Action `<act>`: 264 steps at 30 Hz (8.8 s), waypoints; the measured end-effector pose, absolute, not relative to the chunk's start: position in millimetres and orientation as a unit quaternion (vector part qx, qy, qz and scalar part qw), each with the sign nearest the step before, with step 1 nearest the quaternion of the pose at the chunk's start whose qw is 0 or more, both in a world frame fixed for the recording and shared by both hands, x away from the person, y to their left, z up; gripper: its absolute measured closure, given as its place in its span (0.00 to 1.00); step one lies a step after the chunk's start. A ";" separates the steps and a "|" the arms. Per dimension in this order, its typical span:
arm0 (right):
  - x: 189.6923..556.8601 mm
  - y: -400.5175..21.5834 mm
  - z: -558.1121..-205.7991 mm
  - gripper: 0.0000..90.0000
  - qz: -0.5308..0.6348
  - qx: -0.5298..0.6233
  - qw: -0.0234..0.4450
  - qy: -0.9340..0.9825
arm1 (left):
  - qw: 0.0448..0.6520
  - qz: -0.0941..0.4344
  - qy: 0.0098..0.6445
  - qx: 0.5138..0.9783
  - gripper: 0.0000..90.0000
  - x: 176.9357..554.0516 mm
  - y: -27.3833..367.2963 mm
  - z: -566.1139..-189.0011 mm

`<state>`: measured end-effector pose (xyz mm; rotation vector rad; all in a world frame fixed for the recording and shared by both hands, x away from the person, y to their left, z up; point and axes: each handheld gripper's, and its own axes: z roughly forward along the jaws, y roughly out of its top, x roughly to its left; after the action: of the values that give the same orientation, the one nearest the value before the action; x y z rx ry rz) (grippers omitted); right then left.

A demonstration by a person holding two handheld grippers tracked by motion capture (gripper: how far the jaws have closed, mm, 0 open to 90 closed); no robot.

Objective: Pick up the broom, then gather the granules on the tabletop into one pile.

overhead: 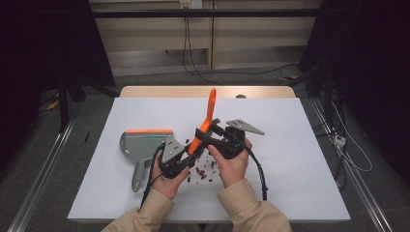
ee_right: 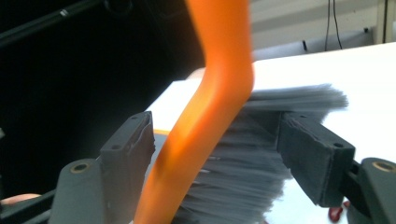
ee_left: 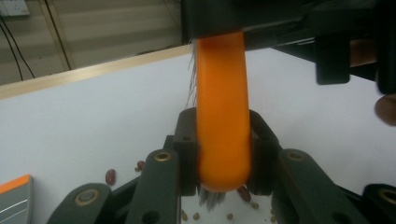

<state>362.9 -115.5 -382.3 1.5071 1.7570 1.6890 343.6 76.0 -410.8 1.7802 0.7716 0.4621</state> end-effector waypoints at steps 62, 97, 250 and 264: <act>382.5 -249.1 -380.5 0.77 0.337 0.572 0.125 0.738 | 0.547 0.203 0.327 0.743 0.08 358.1 158.2 -386.5; 378.9 -246.0 -402.5 0.64 0.326 0.549 0.152 0.754 | 0.541 0.210 0.343 0.739 0.09 360.5 178.3 -393.0; 436.9 -131.3 -437.7 0.79 0.388 0.280 0.188 0.858 | 0.532 0.178 0.355 0.748 0.05 355.0 233.2 -409.0; 407.2 -131.9 -434.9 0.79 0.387 0.249 0.176 0.870 | 0.535 0.179 0.356 0.745 0.05 352.7 232.5 -406.9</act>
<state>407.2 -131.9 -434.9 0.7050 2.4649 1.0962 352.7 232.5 -406.9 1.7749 0.8485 0.4274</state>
